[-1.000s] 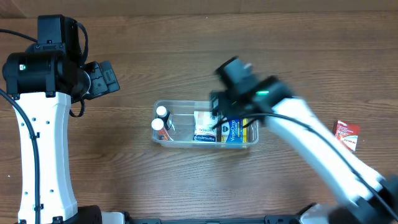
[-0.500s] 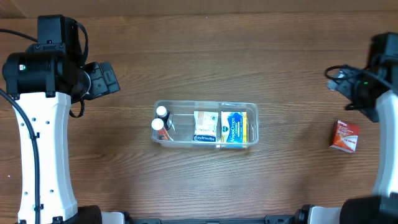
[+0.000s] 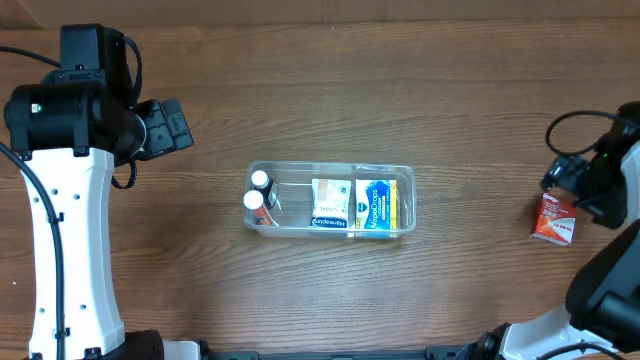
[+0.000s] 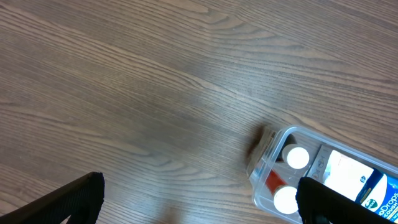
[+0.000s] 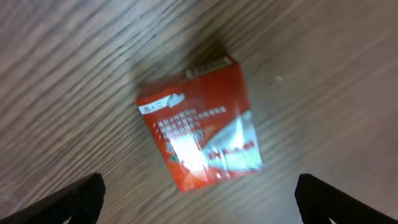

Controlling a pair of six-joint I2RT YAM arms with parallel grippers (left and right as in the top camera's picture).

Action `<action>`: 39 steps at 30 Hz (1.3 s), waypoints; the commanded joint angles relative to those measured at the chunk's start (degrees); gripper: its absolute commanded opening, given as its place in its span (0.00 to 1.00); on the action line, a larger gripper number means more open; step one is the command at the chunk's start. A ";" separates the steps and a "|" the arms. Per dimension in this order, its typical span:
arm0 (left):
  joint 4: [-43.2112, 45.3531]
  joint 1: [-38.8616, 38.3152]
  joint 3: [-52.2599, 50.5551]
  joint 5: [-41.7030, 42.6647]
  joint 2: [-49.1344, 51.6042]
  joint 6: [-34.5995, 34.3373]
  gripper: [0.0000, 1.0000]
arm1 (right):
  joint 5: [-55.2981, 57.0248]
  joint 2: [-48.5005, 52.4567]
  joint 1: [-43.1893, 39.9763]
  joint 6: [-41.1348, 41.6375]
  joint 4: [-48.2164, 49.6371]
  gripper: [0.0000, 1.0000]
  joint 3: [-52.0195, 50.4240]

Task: Pack container
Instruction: 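Release the white box and move the right gripper to the red box, then grasp the small red box with the right gripper and lift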

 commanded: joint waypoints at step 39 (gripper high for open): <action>-0.11 0.26 0.59 1.77 0.20 0.85 1.00 | -6.32 0.37 -2.29 -4.11 21.84 0.83 -17.22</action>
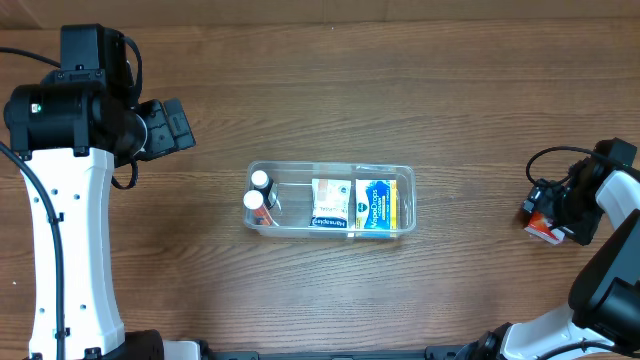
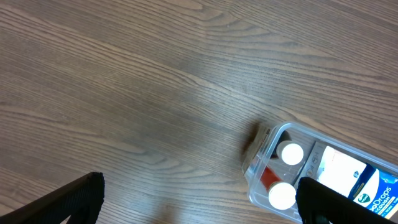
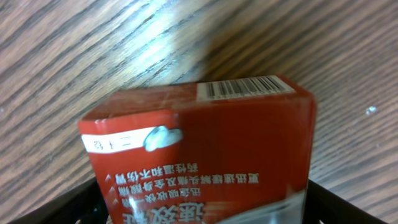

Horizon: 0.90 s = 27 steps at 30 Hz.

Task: Pack container
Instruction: 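Grasp the small red box with the right gripper and lift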

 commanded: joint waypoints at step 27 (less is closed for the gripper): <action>0.33 0.26 0.59 0.46 0.20 0.85 1.00 | -4.85 -15.45 19.52 6.12 -21.84 0.66 18.58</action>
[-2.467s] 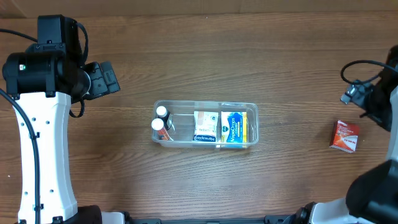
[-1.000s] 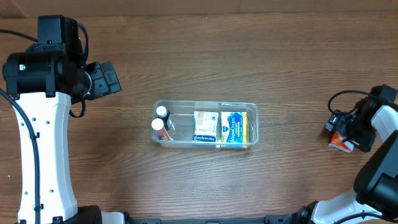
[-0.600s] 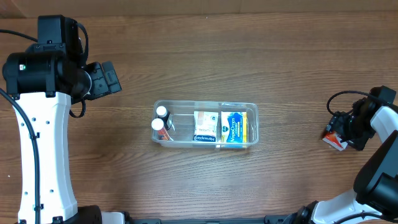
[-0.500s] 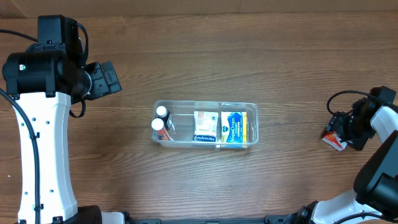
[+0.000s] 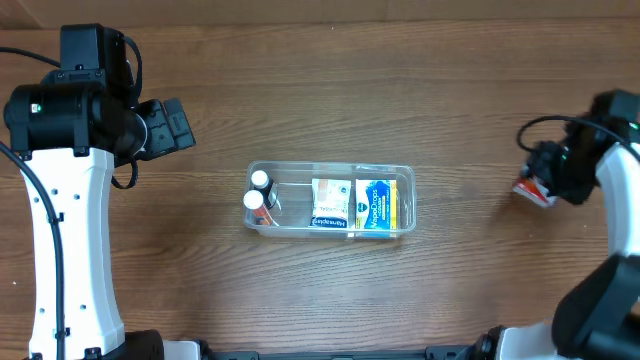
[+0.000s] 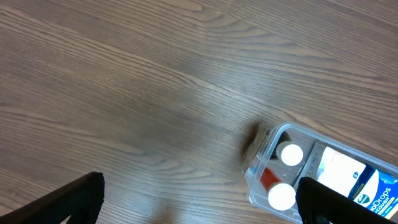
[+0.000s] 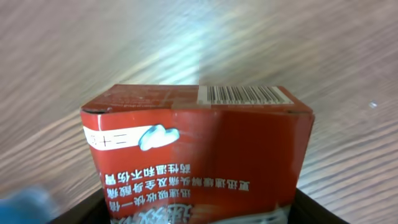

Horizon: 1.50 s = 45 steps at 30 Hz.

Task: Pack container
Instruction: 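Grasp the small red box with the right gripper and lift, then lower the red box into the container's right end beside the white box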

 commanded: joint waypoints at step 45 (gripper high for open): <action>-0.11 0.26 0.59 0.46 0.20 0.83 1.00 | 1.03 1.29 48.63 19.34 4.52 1.00 -4.85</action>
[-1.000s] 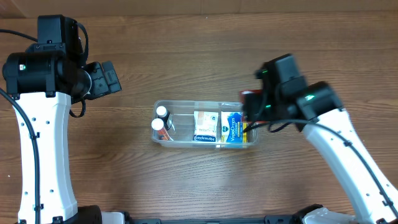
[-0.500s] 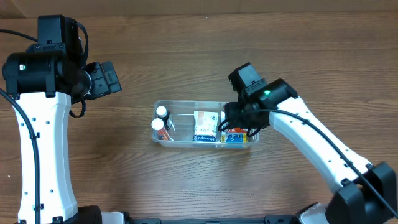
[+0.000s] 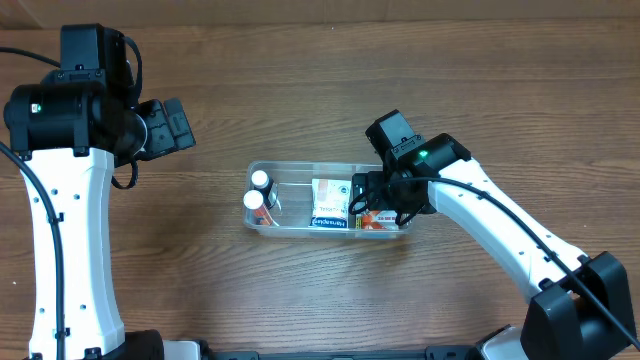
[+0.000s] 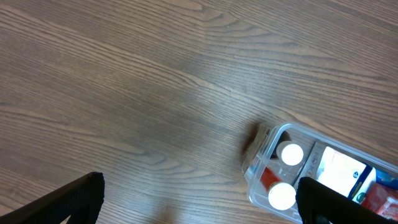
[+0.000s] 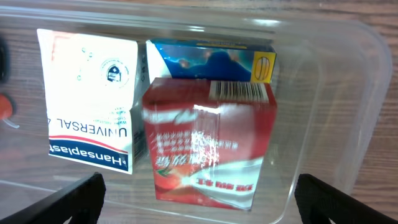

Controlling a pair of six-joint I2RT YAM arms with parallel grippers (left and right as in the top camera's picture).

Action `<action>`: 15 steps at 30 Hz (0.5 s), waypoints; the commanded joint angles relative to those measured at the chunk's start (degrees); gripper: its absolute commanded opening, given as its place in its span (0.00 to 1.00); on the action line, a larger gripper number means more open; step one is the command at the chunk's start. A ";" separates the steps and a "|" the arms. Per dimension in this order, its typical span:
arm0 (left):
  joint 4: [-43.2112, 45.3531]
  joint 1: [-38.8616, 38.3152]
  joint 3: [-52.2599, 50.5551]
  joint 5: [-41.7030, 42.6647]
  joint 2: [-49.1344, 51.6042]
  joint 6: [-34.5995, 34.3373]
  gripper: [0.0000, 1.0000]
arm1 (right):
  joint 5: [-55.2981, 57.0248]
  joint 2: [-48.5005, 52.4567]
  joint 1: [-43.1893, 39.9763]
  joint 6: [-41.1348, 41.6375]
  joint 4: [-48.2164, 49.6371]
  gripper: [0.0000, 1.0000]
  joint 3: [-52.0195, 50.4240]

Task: Pack container
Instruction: 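Lower the red box into the container's right end beside the white box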

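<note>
The clear plastic container (image 3: 300, 166) sits mid-table. Inside it a red box (image 5: 208, 143) lies at the right end, over a blue and yellow box (image 5: 211, 62) and next to a white Hansaplast box (image 5: 90, 99). My right gripper (image 5: 198, 193) hovers open directly above the red box (image 3: 375, 220), with its fingers spread wide and touching nothing. Two white-capped bottles (image 3: 257, 190) stand at the container's left end. My left gripper (image 4: 199, 193) is open and empty over bare table, up and left of the container (image 4: 261, 155).
The table is brown wood grain. The left arm's white link (image 3: 70, 250) runs down the left side. The right arm (image 3: 500, 235) reaches in from the lower right corner across the table to the container.
My right gripper was shut on the red box in the air at the far right. Now it is open over the container's right end, and the red box lies inside. The left arm is unchanged.
The red box first lay on the table at the far right under my open right gripper. Then the gripper was down around it, then it held the box lifted. Now the box is in the container and the gripper is open. The left arm stayed put throughout.
</note>
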 commanded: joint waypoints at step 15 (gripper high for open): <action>0.00 0.26 0.59 0.48 0.20 0.83 1.00 | 0.11 0.20 0.11 -1.84 3.80 0.04 -0.37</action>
